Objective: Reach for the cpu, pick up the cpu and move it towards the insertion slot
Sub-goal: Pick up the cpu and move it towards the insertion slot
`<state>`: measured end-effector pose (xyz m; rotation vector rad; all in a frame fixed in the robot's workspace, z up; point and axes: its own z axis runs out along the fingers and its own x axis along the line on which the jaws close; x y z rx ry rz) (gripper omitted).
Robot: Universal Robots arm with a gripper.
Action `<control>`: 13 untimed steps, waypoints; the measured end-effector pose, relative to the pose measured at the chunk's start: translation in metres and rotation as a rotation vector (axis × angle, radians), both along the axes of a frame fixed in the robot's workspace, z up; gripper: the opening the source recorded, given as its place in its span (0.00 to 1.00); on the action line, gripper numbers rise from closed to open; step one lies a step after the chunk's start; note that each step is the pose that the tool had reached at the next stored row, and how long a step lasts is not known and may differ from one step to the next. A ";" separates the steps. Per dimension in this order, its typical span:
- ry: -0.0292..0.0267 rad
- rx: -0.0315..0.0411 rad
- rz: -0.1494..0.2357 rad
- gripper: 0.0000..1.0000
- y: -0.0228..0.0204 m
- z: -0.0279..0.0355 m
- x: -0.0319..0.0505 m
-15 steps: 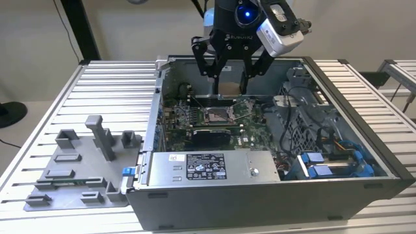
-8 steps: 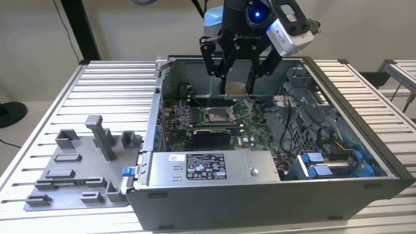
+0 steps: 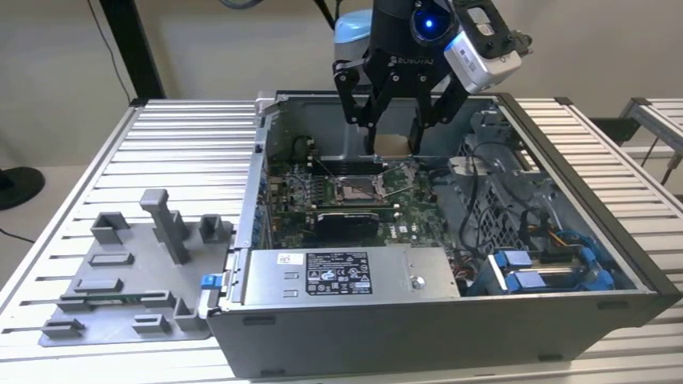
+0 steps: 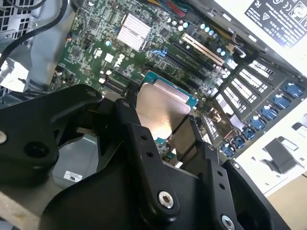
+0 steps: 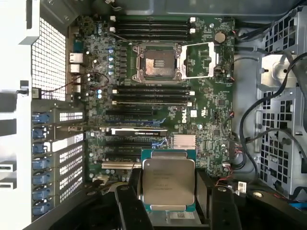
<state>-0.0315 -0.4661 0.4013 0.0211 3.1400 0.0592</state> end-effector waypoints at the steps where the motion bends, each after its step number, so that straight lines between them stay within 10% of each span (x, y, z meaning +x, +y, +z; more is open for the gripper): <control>1: 0.0000 0.0000 0.000 0.00 0.0000 0.0000 0.0000; 13: 0.0000 -0.0001 0.000 0.00 0.0074 -0.0001 0.0001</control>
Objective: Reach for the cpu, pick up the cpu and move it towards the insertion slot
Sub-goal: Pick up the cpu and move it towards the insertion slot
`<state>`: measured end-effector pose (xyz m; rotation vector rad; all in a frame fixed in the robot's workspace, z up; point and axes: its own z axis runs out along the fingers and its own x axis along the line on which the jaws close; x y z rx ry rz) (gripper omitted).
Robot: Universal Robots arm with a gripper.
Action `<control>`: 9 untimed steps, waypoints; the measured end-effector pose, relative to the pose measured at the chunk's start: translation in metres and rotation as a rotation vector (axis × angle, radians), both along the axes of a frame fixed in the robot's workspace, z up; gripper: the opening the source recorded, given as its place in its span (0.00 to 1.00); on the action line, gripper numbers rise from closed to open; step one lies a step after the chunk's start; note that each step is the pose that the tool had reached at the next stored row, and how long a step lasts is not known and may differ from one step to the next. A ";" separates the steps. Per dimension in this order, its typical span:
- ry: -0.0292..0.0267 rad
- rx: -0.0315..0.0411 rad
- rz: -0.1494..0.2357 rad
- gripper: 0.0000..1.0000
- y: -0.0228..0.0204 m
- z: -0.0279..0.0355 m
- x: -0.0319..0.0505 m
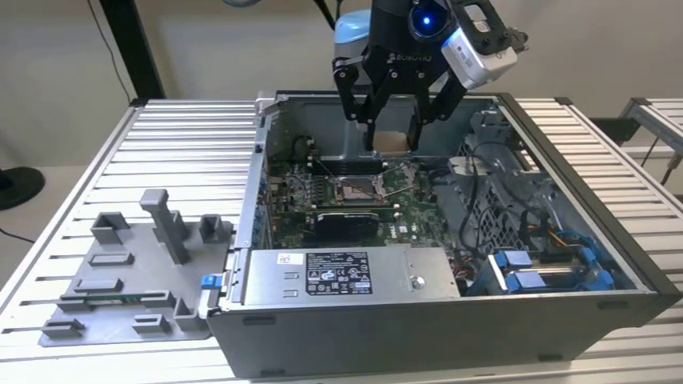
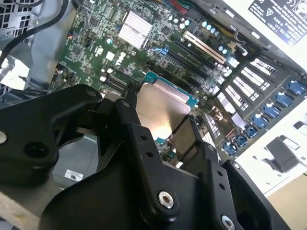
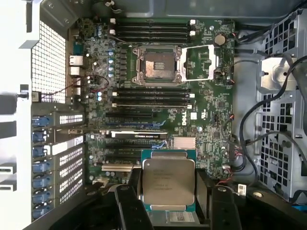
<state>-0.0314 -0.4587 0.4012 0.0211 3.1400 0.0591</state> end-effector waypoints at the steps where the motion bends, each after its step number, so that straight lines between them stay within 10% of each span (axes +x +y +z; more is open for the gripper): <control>1: 0.0000 0.0001 0.000 0.00 0.0021 -0.0001 0.0000; 9: 0.0000 0.0000 0.000 0.00 0.0187 -0.0006 0.0000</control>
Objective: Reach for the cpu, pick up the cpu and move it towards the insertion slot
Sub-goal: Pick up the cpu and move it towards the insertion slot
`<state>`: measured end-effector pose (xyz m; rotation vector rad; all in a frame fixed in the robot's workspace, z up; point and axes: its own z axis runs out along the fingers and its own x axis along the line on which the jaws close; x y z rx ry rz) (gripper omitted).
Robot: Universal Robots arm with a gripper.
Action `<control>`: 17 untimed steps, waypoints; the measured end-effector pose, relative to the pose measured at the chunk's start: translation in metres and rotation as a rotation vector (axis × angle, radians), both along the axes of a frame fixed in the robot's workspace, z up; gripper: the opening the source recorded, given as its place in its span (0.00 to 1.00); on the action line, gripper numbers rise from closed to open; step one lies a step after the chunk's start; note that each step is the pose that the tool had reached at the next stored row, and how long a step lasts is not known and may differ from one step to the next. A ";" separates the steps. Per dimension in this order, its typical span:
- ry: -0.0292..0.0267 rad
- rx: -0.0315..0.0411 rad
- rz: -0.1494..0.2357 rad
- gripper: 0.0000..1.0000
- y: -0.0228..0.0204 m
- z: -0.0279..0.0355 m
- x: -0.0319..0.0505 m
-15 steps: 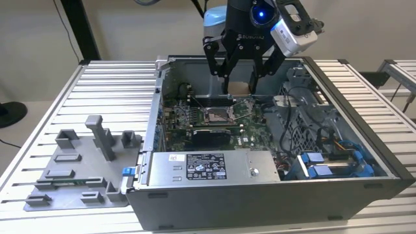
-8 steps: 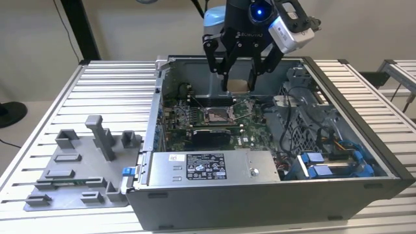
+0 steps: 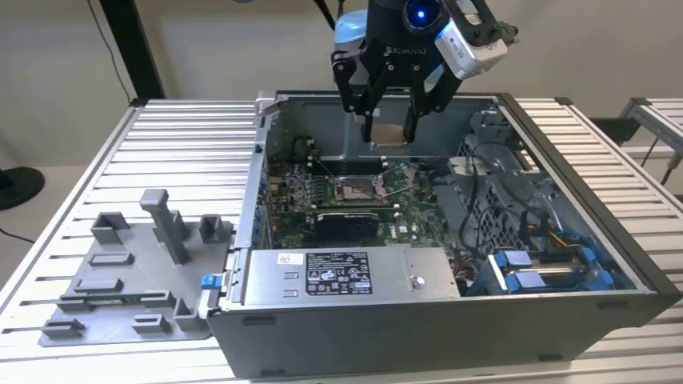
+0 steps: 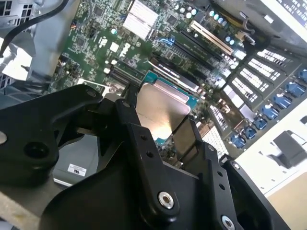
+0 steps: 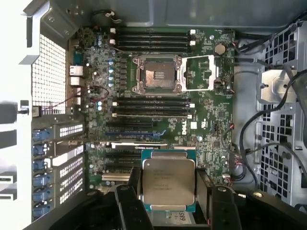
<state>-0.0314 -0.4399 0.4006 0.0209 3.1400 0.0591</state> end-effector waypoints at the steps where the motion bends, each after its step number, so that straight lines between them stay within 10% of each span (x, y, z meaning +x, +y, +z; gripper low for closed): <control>1: 0.0000 0.0000 0.000 0.00 0.0019 -0.0001 0.0000; 17: 0.0000 0.0000 0.000 0.00 0.0294 -0.0011 0.0015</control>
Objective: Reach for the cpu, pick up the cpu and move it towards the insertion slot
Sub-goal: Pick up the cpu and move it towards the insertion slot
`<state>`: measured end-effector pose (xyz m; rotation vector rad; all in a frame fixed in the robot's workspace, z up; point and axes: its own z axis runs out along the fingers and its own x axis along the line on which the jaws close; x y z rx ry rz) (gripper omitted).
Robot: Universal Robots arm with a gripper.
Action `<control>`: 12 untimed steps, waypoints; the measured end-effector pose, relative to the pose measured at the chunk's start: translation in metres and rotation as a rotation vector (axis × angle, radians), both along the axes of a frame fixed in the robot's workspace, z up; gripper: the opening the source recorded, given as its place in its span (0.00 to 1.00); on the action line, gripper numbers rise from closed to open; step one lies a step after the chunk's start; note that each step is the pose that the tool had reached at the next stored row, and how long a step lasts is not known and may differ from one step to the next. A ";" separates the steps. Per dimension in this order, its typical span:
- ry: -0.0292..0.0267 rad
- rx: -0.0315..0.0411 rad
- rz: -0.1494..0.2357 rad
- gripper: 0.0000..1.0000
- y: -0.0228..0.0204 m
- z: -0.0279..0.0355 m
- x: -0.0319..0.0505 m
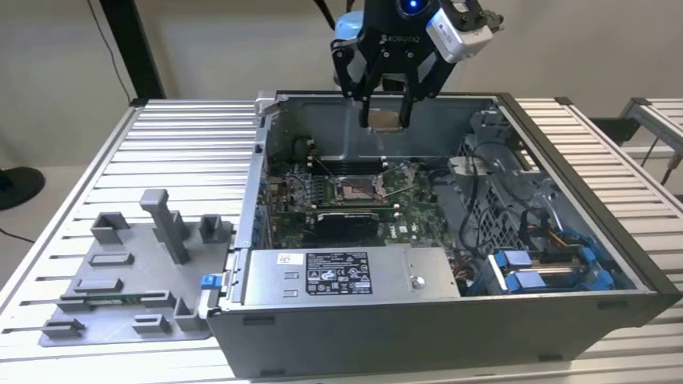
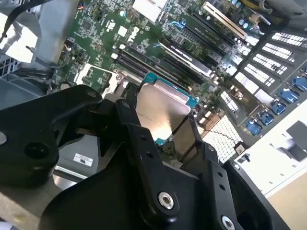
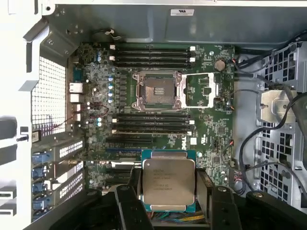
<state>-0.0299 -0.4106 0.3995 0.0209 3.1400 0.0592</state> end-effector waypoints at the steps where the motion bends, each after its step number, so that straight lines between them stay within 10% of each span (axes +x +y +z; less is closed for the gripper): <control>1: 0.0000 0.0000 0.000 0.00 0.0013 -0.0001 0.0005; 12: 0.0000 0.0000 0.000 0.00 0.0154 -0.0005 0.0076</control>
